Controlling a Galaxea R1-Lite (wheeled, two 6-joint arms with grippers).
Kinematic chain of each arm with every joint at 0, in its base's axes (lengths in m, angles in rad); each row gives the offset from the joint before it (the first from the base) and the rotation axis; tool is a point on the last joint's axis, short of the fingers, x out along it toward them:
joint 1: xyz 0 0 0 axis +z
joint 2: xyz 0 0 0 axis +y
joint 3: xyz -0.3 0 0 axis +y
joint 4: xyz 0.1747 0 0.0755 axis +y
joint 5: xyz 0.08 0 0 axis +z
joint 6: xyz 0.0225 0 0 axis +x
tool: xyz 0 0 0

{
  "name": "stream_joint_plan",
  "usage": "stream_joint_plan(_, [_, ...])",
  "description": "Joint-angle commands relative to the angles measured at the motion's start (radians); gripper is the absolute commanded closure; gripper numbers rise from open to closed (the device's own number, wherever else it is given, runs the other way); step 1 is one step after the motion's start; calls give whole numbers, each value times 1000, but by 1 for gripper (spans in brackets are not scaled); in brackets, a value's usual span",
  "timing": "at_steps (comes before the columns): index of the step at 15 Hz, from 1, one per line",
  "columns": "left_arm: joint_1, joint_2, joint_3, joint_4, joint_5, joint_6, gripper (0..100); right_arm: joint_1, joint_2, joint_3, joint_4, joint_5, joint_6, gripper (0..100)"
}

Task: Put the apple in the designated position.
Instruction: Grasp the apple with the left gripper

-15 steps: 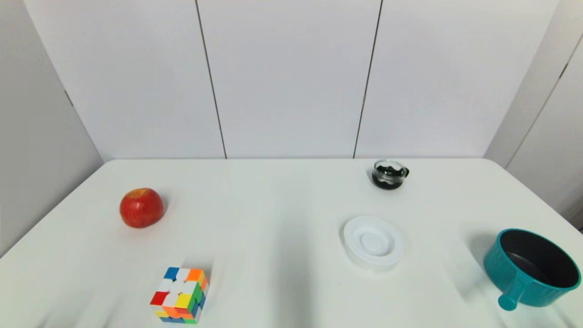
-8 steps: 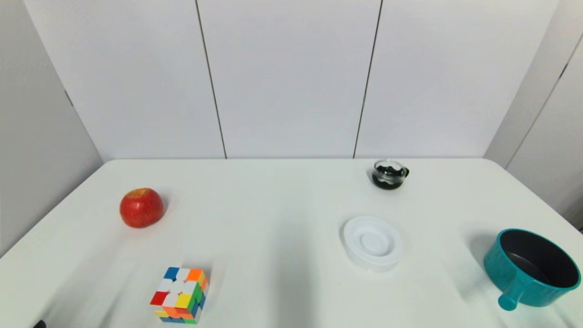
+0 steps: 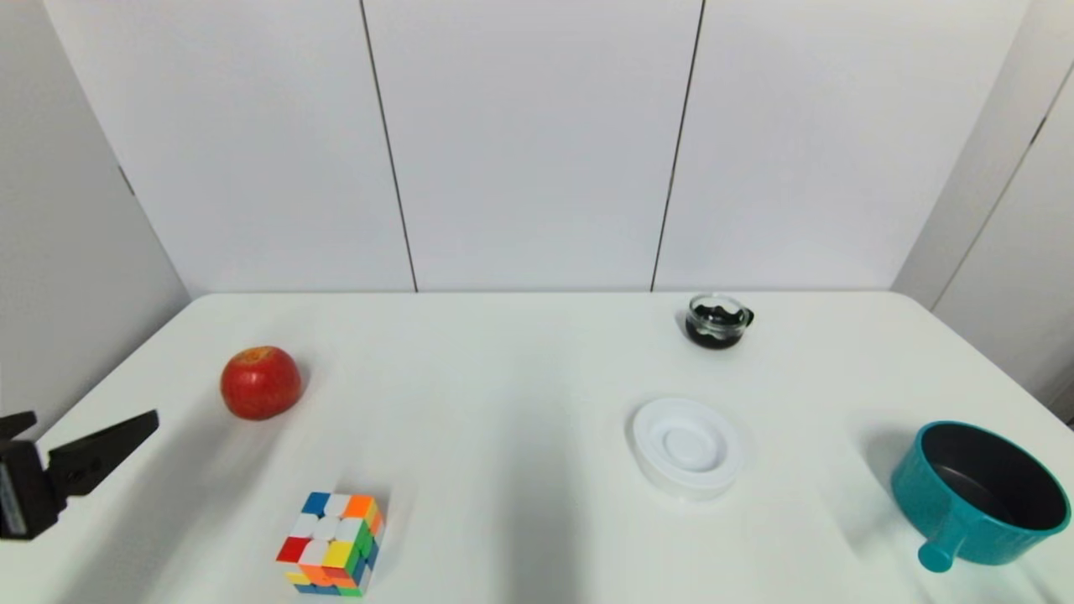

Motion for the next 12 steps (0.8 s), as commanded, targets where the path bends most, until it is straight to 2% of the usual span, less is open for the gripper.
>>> stream_joint_plan(1, [-1, 412, -135, -55, 3, -5, 0, 0, 0, 11, 0, 0, 0, 0])
stream_joint_plan(4, [2, 562, -169, -110, 3, -11, 0, 0, 0, 12, 0, 0, 0, 0])
stream_joint_plan(9, [4, 771, -324, -110, 3, -8, 0, 0, 0, 12, 0, 0, 0, 0])
stream_joint_plan(12, [7, 822, -341, -110, 3, -10, 0, 0, 0, 11, 0, -1, 0, 0])
